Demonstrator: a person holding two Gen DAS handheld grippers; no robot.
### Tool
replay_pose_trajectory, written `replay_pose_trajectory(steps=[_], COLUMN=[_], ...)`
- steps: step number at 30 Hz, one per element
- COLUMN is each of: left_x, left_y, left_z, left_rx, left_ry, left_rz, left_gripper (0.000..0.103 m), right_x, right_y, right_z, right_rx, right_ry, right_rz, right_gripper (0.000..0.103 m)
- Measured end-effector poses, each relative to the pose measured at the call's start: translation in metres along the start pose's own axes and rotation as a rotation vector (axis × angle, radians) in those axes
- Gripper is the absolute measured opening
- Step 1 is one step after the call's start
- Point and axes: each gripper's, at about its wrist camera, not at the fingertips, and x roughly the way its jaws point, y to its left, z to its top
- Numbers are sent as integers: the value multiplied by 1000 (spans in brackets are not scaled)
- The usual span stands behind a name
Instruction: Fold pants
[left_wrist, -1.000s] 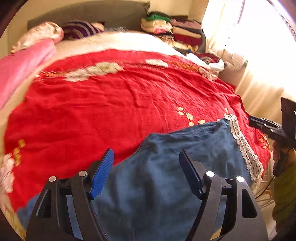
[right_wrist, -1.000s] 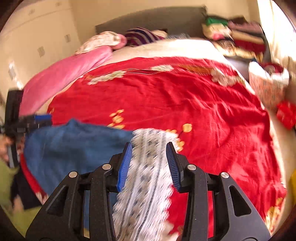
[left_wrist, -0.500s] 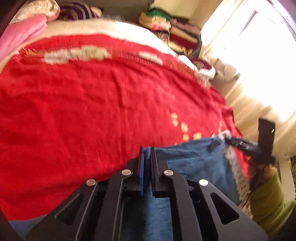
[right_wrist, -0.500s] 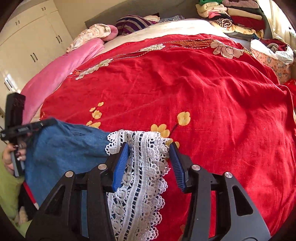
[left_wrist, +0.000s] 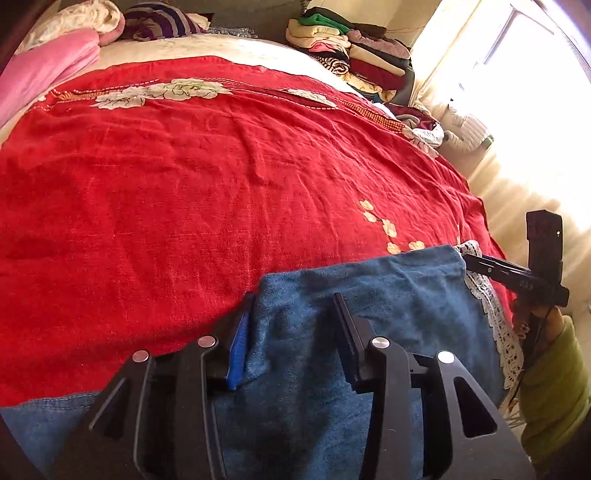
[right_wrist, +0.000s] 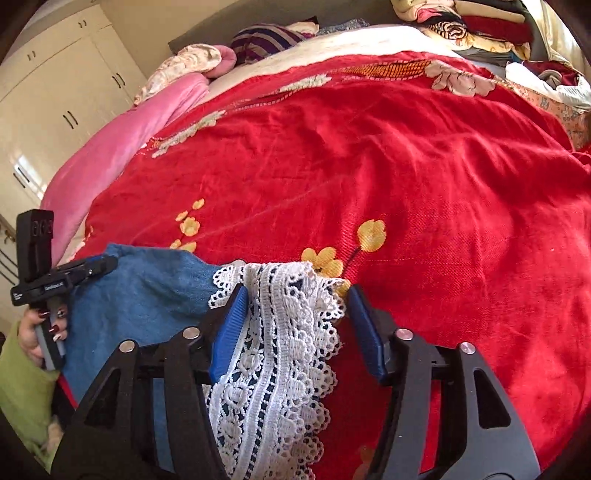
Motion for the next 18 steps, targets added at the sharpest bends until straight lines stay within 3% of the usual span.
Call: replay_pose_trajectory(steps=[1, 3, 7, 9, 11, 14, 18], left_x=[1, -2, -18, -13, -2, 7, 1], left_y=[-1, -3, -13, -19, -18, -4, 0], left_z=[0, 1, 9, 12, 12, 7, 6], left_rx=[9, 13, 46, 63, 66, 18, 10], left_ry=[1, -12, -87, -77, -59, -53, -83], left_rz=[22, 47, 53, 79, 126, 121, 124], left_gripper=[26, 14, 12, 12, 12, 18, 31], right_x=[-2, -12, -50, -49, -29, -4, -7], right_y=[2, 10, 24, 25, 21, 13, 6], right_z=[-1, -3, 3, 11, 16, 14, 11], right_rx=[-5, -25, -141, -191, -197, -175, -140], right_ry=[-6, -51, -184, -183, -110, -36, -59], right_rz=[32, 41, -32, -91, -135, -163, -214], right_gripper=[14, 12, 13, 14, 15, 20, 47])
